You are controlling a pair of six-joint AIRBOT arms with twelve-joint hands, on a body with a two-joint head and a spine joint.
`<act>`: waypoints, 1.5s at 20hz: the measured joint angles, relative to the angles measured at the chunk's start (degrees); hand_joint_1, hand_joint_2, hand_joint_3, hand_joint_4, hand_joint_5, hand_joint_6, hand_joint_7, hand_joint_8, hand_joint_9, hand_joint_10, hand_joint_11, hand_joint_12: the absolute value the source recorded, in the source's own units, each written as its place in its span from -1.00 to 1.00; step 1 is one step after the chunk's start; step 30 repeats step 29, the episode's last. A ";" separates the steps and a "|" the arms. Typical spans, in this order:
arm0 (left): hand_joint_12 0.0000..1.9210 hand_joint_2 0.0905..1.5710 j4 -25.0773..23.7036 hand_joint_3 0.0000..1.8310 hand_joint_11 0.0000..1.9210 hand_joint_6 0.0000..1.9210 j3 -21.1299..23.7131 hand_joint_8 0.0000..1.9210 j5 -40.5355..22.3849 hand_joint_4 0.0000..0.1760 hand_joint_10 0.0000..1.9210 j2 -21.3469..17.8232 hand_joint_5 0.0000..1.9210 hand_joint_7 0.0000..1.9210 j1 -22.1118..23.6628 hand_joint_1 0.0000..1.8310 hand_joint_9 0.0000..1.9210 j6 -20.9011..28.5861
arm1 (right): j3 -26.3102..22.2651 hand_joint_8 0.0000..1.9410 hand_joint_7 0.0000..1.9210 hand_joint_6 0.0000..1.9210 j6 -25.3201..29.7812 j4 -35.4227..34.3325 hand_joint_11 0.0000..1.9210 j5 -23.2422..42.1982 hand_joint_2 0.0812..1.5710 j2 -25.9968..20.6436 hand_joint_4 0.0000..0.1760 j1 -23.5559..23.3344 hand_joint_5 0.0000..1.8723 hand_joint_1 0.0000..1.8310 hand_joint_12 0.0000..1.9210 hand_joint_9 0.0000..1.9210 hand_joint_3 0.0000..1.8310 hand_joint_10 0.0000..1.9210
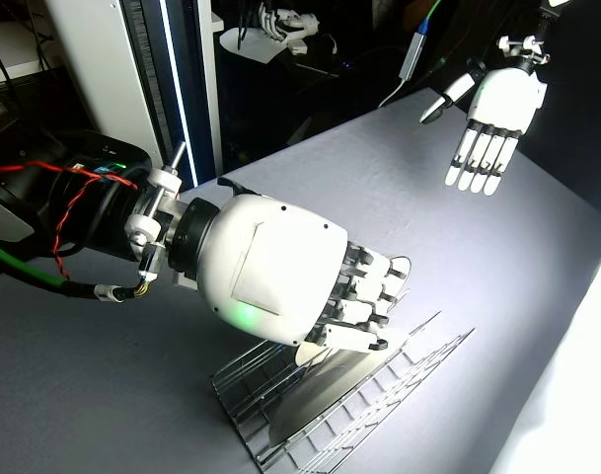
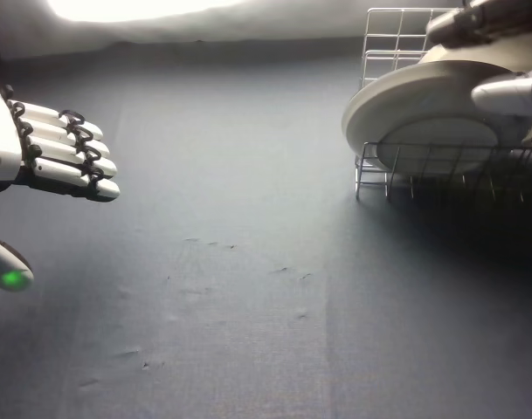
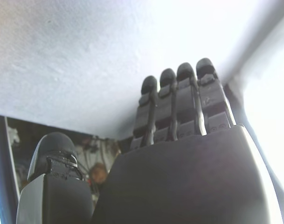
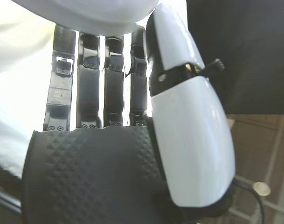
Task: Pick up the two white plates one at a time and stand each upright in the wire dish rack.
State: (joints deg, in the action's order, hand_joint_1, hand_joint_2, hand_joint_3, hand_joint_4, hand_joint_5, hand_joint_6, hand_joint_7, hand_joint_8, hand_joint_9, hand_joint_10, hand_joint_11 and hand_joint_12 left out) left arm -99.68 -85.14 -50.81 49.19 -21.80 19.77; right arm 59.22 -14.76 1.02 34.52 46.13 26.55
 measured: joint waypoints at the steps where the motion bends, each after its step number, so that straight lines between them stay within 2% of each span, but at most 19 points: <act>1: -0.97 0.33 0.00 -1.00 -0.97 -1.00 0.00 -1.00 -0.13 -1.00 -0.99 0.00 -0.84 -0.89 0.00 -1.00 -0.93 0.00 | -0.37 -1.00 -0.49 -1.00 0.00 1.36 -0.95 0.28 0.31 0.00 -1.00 -0.44 -0.46 0.08 -0.03 -0.53 -1.00 -1.00; 2: -0.97 0.33 0.04 -1.00 -0.97 -1.00 0.09 -1.00 -0.20 -1.00 -1.00 0.00 -0.86 -0.90 -0.24 -1.00 -0.94 0.00 | -0.81 -1.00 -0.64 -1.00 0.11 4.48 -1.00 0.52 0.31 0.00 -1.00 -1.01 -0.62 -0.01 -0.20 -0.67 -1.00 -1.00; 6: -0.96 0.32 0.02 -1.00 -0.96 -1.00 0.94 -0.99 -0.85 -1.00 -0.99 0.00 -0.85 -0.88 -0.22 -1.00 -0.92 -0.02 | -1.42 -1.00 -0.74 -1.00 0.81 12.94 -1.00 1.77 0.30 0.04 -1.00 -1.18 -0.74 -0.13 -0.46 -0.79 -1.00 -1.00; 7: -0.96 0.32 -0.28 -1.00 -0.96 -0.99 1.03 -0.99 -1.46 -1.00 -0.99 0.00 -0.84 -0.87 0.09 -1.00 -0.91 0.00 | -1.42 -1.00 -0.82 -1.00 1.01 16.85 -1.00 2.54 0.33 0.00 -1.00 -1.44 -0.82 -0.21 -0.62 -0.86 -1.00 -1.00; 11: -0.96 0.33 -0.48 -1.00 -0.97 -1.00 1.18 -1.00 -4.68 -1.00 -1.00 -0.04 -0.85 -0.88 0.98 -1.00 -0.92 0.00 | -1.53 -1.00 -0.85 -1.00 1.40 30.45 -1.00 5.49 0.30 0.20 -1.00 -2.75 -0.84 -0.19 -0.74 -0.88 -1.00 -1.00; 15: -0.95 0.34 0.11 -0.99 -0.95 -1.00 3.78 -0.99 -6.01 -1.00 -0.99 -1.92 -0.84 -0.87 2.40 -1.00 -0.91 -4.48 | -1.55 -0.99 -0.78 -0.99 1.38 46.18 -1.00 11.74 0.34 0.44 -1.00 -2.84 -0.76 -0.27 -0.43 -0.80 -1.00 -0.99; 16: -0.91 0.38 -0.44 -0.99 -0.89 -0.99 4.72 -0.99 -6.51 -1.00 -0.99 -2.54 -0.78 -0.79 2.78 -1.00 -0.83 -5.55 | -1.55 -0.99 -0.60 -0.99 1.36 49.27 -1.00 12.94 0.37 0.42 -1.00 -3.21 -0.61 -0.22 -0.16 -0.65 -1.00 -0.97; 18: -0.86 0.40 -0.44 -1.00 -0.85 -1.00 5.84 -1.00 -6.88 -1.00 -0.99 -2.80 -0.74 -0.71 3.02 -1.00 -0.74 -5.57 | -1.66 -0.99 -0.51 -0.99 1.14 51.54 -0.99 14.08 0.37 0.44 -1.00 -4.35 -0.53 -0.19 -0.03 -0.56 -1.00 -0.97; 19: -0.57 0.49 -0.28 -1.00 -0.79 -1.00 6.71 -1.00 -7.06 -1.00 -1.00 -3.06 -0.62 -0.51 3.21 -1.00 -0.53 -5.55 | -1.66 -0.99 -0.27 -0.98 0.94 52.52 -0.83 14.91 0.40 0.44 -1.00 -5.33 -0.33 -0.22 0.14 -0.33 -1.00 -0.96; 20: -0.41 0.54 -0.63 -1.00 -0.73 -1.00 7.45 -0.99 -7.13 -1.00 -0.98 -3.39 -0.48 -0.35 3.76 -1.00 -0.39 -5.57 | -1.64 -0.96 -0.10 -0.97 0.87 53.24 -0.61 15.41 0.37 0.42 -1.00 -5.73 -0.19 -0.18 0.29 -0.17 -1.00 -0.92; 21: -0.41 0.54 -0.55 -1.00 -0.73 -1.00 8.11 -0.99 -7.26 -1.00 -0.98 -3.82 -0.48 -0.35 3.85 -1.00 -0.39 -5.60 | -1.64 -0.96 -0.10 -0.97 0.87 54.18 -0.61 15.43 0.37 0.42 -1.00 -5.73 -0.19 -0.18 0.29 -0.17 -1.00 -0.92; 22: 0.20 0.60 -0.52 -0.99 -0.66 -0.99 8.94 -0.83 -7.58 -1.00 -0.38 -4.50 -0.21 -0.16 4.39 -0.96 -0.34 -5.60 | -1.64 -0.67 0.09 -0.87 0.68 56.02 -0.41 15.32 0.43 0.42 -1.00 -5.73 0.08 -0.24 0.56 -0.13 -1.00 -0.25; 23: 0.61 0.63 -1.09 -0.99 -0.68 -0.94 9.70 -0.17 -7.91 -1.00 0.29 -5.05 -0.11 -0.34 4.98 -0.93 -0.50 -5.60 | -1.66 -0.08 0.01 -0.44 0.61 57.51 -0.33 15.34 0.44 0.42 -1.00 -5.73 0.04 -0.21 0.75 -0.16 -1.00 0.29; 24: 0.61 0.63 -1.51 -0.99 -0.68 -0.94 10.34 -0.17 -8.17 -1.00 0.29 -5.40 -0.11 -0.34 5.29 -0.93 -0.50 -5.66 | -1.64 -0.08 0.01 -0.44 0.59 57.86 -0.33 15.37 0.44 0.44 -1.00 -5.73 0.04 -0.21 0.75 -0.16 -1.00 0.29; 25: 0.98 0.76 -2.14 -0.99 -0.48 0.44 10.91 0.71 -8.79 -1.00 0.93 -5.55 -0.38 -0.36 5.84 -0.82 -0.42 -5.75 | -1.64 0.88 -0.02 0.83 0.55 57.79 0.05 15.37 0.58 0.39 -1.00 -6.08 -0.21 -0.29 0.99 0.04 -0.99 0.93; 26: 1.00 0.83 -2.34 -0.99 -0.26 0.89 10.95 0.94 -9.27 -1.00 0.99 -5.55 -0.36 -0.28 5.92 -0.68 -0.28 -5.84 | -1.64 0.98 0.10 0.97 0.13 57.59 0.39 15.43 0.64 0.35 -1.00 -6.43 -0.04 -0.23 1.00 0.25 -0.99 0.99; 27: 1.00 0.83 -2.49 -0.99 -0.26 0.89 10.99 0.94 -9.40 -1.00 0.99 -5.55 -0.36 -0.28 6.01 -0.68 -0.28 -5.86 | -1.64 0.98 0.10 0.97 0.00 57.53 0.39 15.45 0.64 0.35 -1.00 -7.06 -0.04 -0.23 1.00 0.25 -0.99 0.99; 28: 1.00 0.91 -2.40 -0.99 -0.16 1.00 10.99 1.00 -9.29 -1.00 1.00 -5.55 -0.26 -0.16 6.05 -0.48 -0.17 -5.84 | -1.64 1.00 0.21 1.00 -0.17 57.92 0.57 15.89 0.77 0.35 -1.00 -7.34 0.13 -0.18 1.00 0.38 -0.98 1.00; 30: 1.00 0.91 -2.34 -0.99 -0.16 1.00 10.99 1.00 -9.25 -1.00 1.00 -5.55 -0.26 -0.16 6.05 -0.48 -0.17 -5.86 | -1.64 1.00 0.21 1.00 -0.26 58.90 0.57 16.31 0.77 0.35 -1.00 -7.63 0.13 -0.18 1.00 0.38 -0.98 1.00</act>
